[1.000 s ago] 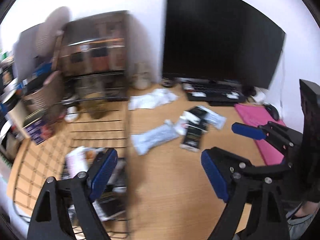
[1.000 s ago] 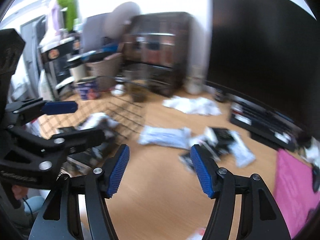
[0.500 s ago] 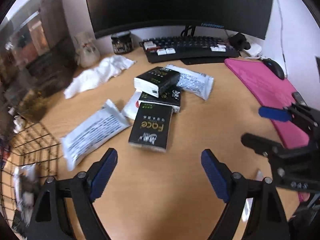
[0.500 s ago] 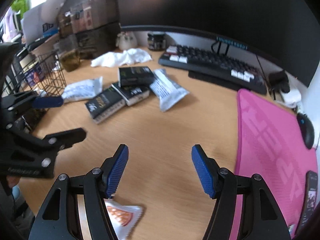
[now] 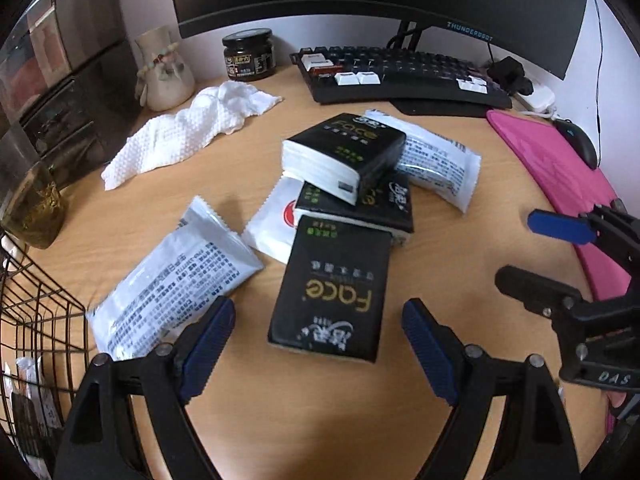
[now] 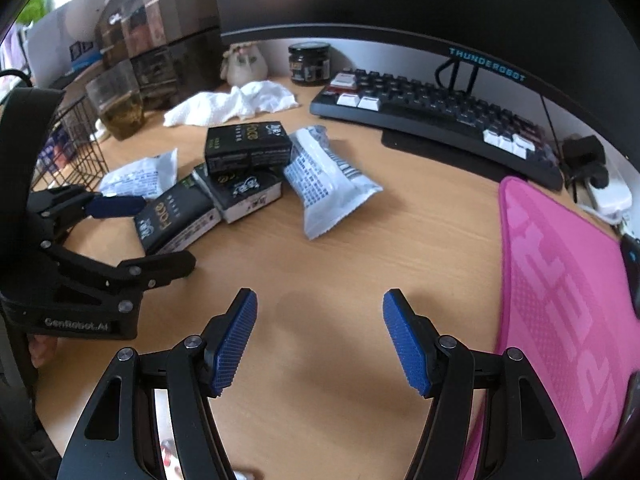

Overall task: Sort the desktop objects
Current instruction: 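Grasp a Face pack with the left tool while right grasps a white snack bar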

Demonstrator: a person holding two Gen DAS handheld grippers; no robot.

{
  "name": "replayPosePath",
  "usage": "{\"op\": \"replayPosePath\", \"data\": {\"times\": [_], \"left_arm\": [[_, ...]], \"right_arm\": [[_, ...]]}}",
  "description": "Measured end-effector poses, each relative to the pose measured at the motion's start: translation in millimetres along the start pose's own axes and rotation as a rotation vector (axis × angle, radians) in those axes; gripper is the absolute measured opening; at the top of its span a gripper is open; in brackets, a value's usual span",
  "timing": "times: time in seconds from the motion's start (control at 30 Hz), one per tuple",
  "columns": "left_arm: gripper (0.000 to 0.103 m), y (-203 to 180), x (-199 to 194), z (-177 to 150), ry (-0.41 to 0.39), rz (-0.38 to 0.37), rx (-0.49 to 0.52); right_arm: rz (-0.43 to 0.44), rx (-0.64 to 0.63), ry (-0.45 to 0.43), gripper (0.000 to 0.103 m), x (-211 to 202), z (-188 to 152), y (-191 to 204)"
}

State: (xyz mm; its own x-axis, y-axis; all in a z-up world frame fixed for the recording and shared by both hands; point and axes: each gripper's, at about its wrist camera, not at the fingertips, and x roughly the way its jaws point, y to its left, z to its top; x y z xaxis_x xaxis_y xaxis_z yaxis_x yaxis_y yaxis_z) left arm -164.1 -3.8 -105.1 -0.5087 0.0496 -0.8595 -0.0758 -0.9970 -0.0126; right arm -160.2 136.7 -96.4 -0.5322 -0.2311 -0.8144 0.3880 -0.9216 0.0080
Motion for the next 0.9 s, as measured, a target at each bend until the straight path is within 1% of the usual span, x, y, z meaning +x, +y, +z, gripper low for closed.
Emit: {"op": "replayPosePath", "data": {"times": [0.07, 0.1, 0.13, 0.17, 0.27, 0.43, 0.53, 0.6, 0.63, 0.7, 0.8, 0.9], "left_arm": [[0.083, 1, 1, 3, 0.0, 0.001, -0.002], [0.072, 2, 0, 5, -0.005, 0.002, -0.002], [0.057, 3, -2, 7, -0.009, -0.001, 0.001], [0.054, 4, -2, 8, -0.008, 0.002, 0.002], [0.053, 7, -1, 10, -0.005, -0.001, -0.006], [0.053, 10, -1, 10, -0.008, -0.009, -0.015], [0.053, 10, -1, 10, -0.007, -0.015, -0.019], [0.053, 10, -1, 10, -0.005, -0.014, -0.013], [0.053, 10, -1, 10, -0.006, -0.015, -0.012], [0.053, 12, -2, 10, -0.008, -0.017, -0.017], [0.053, 14, -2, 9, -0.009, -0.019, -0.028], [0.052, 13, -4, 7, -0.007, -0.025, -0.032]], "right_arm": [[-0.003, -0.003, -0.003, 0.065, 4, 6, -4], [-0.003, -0.005, -0.007, 0.065, 6, 11, -7], [-0.003, -0.004, -0.006, 0.065, 8, 15, -9], [0.001, -0.004, -0.004, 0.065, 11, 20, -12], [0.015, -0.023, 0.005, 0.067, 20, 35, -14], [-0.038, -0.099, 0.017, 0.068, 40, 55, -7], [-0.034, -0.124, 0.031, 0.068, 52, 66, -3], [-0.051, -0.14, 0.039, 0.068, 60, 69, -2], [-0.061, -0.15, 0.046, 0.062, 63, 71, 0], [-0.064, -0.165, 0.053, 0.04, 65, 71, 4], [-0.089, -0.17, 0.061, 0.038, 61, 68, 7], [-0.07, -0.138, 0.061, 0.037, 53, 59, 4]]}}
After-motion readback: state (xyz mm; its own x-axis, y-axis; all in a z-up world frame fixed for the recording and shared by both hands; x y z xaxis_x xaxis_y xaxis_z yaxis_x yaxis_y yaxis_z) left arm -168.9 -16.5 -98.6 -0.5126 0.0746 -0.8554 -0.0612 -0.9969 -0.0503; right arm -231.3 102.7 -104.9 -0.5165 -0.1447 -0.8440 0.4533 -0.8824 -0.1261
